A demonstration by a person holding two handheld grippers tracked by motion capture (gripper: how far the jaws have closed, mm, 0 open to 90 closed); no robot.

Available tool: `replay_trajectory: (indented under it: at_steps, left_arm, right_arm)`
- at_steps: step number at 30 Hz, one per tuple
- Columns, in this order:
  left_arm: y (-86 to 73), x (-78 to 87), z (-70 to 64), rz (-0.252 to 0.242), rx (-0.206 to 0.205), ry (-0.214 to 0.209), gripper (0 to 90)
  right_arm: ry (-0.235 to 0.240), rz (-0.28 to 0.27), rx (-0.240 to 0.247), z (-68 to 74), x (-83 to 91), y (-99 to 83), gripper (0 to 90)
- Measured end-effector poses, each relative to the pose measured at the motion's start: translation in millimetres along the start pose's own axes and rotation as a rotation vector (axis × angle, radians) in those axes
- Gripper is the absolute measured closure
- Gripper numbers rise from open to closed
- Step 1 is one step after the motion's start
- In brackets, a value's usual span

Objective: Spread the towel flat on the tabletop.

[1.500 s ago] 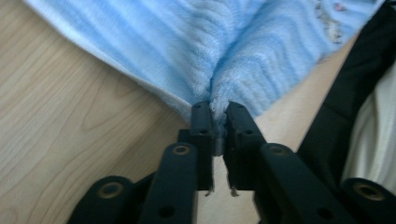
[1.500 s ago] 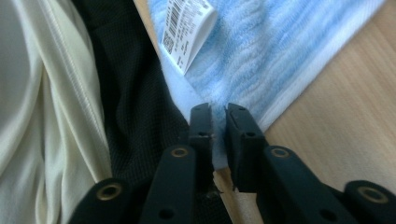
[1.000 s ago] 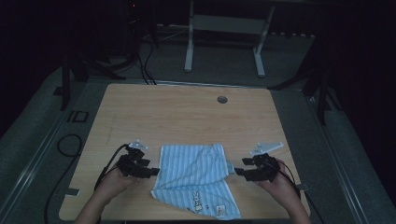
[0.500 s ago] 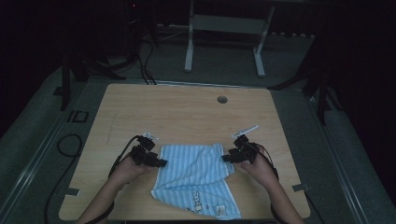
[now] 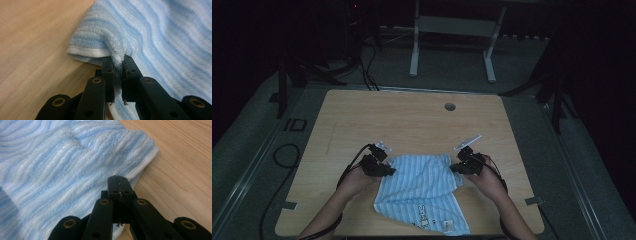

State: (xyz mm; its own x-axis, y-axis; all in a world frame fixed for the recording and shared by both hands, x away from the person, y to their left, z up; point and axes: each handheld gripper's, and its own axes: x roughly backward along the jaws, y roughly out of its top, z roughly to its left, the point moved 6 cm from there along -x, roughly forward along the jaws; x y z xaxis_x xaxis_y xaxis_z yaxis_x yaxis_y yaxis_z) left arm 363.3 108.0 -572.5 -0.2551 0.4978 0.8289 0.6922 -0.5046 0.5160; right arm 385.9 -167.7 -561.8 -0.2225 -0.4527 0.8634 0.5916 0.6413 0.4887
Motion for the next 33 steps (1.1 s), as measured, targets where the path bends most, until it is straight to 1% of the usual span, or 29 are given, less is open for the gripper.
replay_trajectory:
  at_steps: [2, 3, 5, 6, 7, 9, 10, 11, 12, 13, 14, 16, 17, 18, 19, 21, 23, 25, 29, 30, 31, 33]
  left_arm:
    - [2.2, 4.6, -1.0, -0.008, -0.011, 0.008, 83.7]
    - [3.2, 6.2, -2.2, -0.014, -0.011, 0.008, 83.7]
    - [4.0, 8.0, -3.1, -0.02, -0.018, 0.015, 83.8]
    - [5.6, 11.1, -5.5, -0.037, -0.03, 0.014, 83.8]
    - [5.9, 12.0, -6.6, -0.041, -0.033, 0.015, 83.8]
    - [6.6, 13.2, -8.5, -0.044, -0.045, 0.019, 83.8]
    - [6.9, 13.4, -8.8, -0.044, -0.047, 0.021, 83.8]
    - [7.2, 13.3, -8.3, -0.046, -0.044, 0.023, 83.8]
    - [7.2, 12.9, -7.8, -0.043, -0.043, 0.021, 83.7]
    - [7.0, 12.3, -7.4, -0.043, -0.045, 0.022, 83.7]
    - [6.8, 11.7, -6.9, -0.043, -0.04, 0.022, 83.8]
    - [6.3, 10.2, -6.1, -0.04, -0.041, 0.02, 83.7]
    - [6.3, 9.8, -5.8, -0.043, -0.036, 0.019, 83.7]
    - [6.1, 9.3, -5.7, -0.042, -0.034, 0.015, 83.7]
    - [6.0, 9.0, -5.5, -0.043, -0.031, 0.014, 83.7]
    - [5.6, 8.2, -5.4, -0.042, -0.03, 0.012, 83.7]
    - [5.6, 8.2, -4.1, -0.047, -0.027, 0.015, 83.7]
    - [6.3, 9.6, -2.7, -0.053, -0.024, 0.019, 83.7]
    - [11.7, 16.5, 0.3, -0.08, -0.019, 0.033, 83.7]
    - [11.7, 16.5, 0.3, -0.08, -0.019, 0.033, 83.6]
    - [18.2, 25.5, 1.3, -0.117, -0.011, 0.041, 83.6]
    - [22.8, 35.1, 1.4, -0.143, -0.015, 0.053, 83.5]
  right_arm:
    - [-0.007, -0.004, -0.001, 0.2, 5.6, 1.0, 90.0]
    - [-0.011, -0.005, -0.001, 0.3, 8.1, 1.2, 90.0]
    - [-0.014, -0.007, -0.008, 0.1, 10.1, 1.0, 90.0]
    - [-0.021, -0.014, -0.007, -0.4, 11.9, 0.8, 89.8]
    - [-0.017, -0.055, -0.024, -1.3, 15.1, 1.5, 76.1]
    - [-0.003, -0.073, -0.057, -3.9, 13.3, 2.3, 60.7]
    - [0.005, -0.063, -0.075, -5.1, 10.7, 2.1, 55.1]
    - [0.001, -0.056, -0.089, -7.2, 7.1, 2.2, 52.4]
    - [0.009, -0.04, -0.099, -8.2, 2.8, 2.1, 49.6]
    - [0.016, -0.028, -0.106, -8.4, -1.2, 2.4, 47.0]
    - [0.018, -0.024, -0.114, -8.7, -4.9, 3.0, 46.3]
    - [0.028, 0.003, -0.124, -8.9, -12.8, 3.4, 41.3]
    - [0.025, 0.018, -0.131, -9.5, -16.3, 3.3, 41.0]
    - [0.036, 0.027, -0.125, -8.4, -19.5, 3.4, 40.7]
    - [0.043, 0.035, -0.115, -6.9, -22.3, 3.3, 42.3]
    - [0.055, 0.039, -0.069, -1.7, -24.1, 4.0, 54.9]
    - [0.058, 0.042, -0.037, 2.8, -22.8, 5.6, 73.4]
    - [0.025, 0.029, -0.005, 4.8, -17.6, 8.4, 83.3]
    - [-0.033, -0.011, 0.032, 4.9, -3.2, 15.9, 85.0]
    - [-0.033, -0.011, 0.032, 4.9, -3.2, 15.9, 85.0]
    - [-0.061, -0.045, 0.045, 4.1, 9.2, 21.8, 85.0]
    - [-0.072, -0.078, 0.048, 3.9, 20.9, 26.8, 85.0]
